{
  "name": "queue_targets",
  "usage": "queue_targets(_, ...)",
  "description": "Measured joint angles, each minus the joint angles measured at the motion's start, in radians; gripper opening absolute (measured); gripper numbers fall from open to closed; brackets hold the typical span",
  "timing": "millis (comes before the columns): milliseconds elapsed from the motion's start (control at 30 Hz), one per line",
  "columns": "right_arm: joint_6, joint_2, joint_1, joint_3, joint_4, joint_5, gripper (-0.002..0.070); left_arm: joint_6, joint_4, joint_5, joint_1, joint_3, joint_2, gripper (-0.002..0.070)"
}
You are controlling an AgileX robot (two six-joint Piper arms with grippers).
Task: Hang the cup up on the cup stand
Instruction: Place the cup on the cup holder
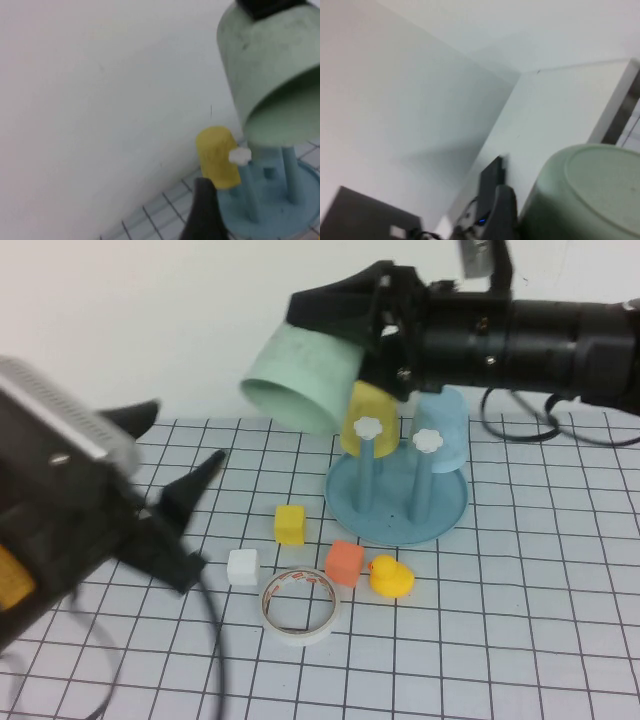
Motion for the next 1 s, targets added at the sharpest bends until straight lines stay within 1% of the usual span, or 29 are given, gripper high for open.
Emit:
queue_targets(33,-0.034,0.000,-0.010,0.000,0.000,-0.003,0.0591,-0.008,-0.002,0.047,0.000,0.000,-0.029,0.0441)
queue_targets(100,-0.130,0.000,-0.023,0.000,0.000,-0.004,0.0591,-0.024,-0.002,0.158,0.000,0.000,-0.103,0.0349)
queue_targets(200,-0.333,0.000,-0.027,0.000,0.000,-0.008,0.0591,-0.030,-0.002,0.359,0.000,0.000,-0.212,0.0134)
queue_targets(233,-0.407,0.000,-0.027,0.000,0.000,-0.008,0.0591,-0.032,-0.002,0.420,0.000,0.002,-0.240,0.0087)
queue_targets(300,-0.529,0.000,-0.023,0.000,0.000,-0.025,0.0591,-0.032,-0.003,0.517,0.000,0.017,-0.313,0.0036)
queue_targets(367,-0.635,0.000,-0.022,0.000,0.000,-0.075,0.0591,-0.036,-0.006,0.577,0.000,0.043,-0.380,0.0016)
queue_targets(433,-0.703,0.000,-0.022,0.000,0.000,-0.156,0.0591,-0.039,-0.010,0.624,0.000,0.082,-0.457,0.0007)
queue_targets(567,-0.772,0.006,-0.022,0.000,0.006,-0.368,0.0591,-0.047,-0.021,0.669,0.000,0.163,-0.598,0.0000)
queue_targets(633,-0.809,0.020,-0.022,0.000,0.010,-0.424,0.0591,-0.056,-0.023,0.679,0.000,0.200,-0.664,0.0000)
queue_targets(833,-0.940,0.090,-0.022,0.000,0.012,-0.460,0.0591,-0.067,-0.023,0.688,0.000,0.248,-0.782,0.0000)
queue_targets(1000,-0.981,0.162,-0.022,0.000,0.014,-0.471,0.0591,-0.070,-0.023,0.688,0.000,0.248,-0.796,0.0000)
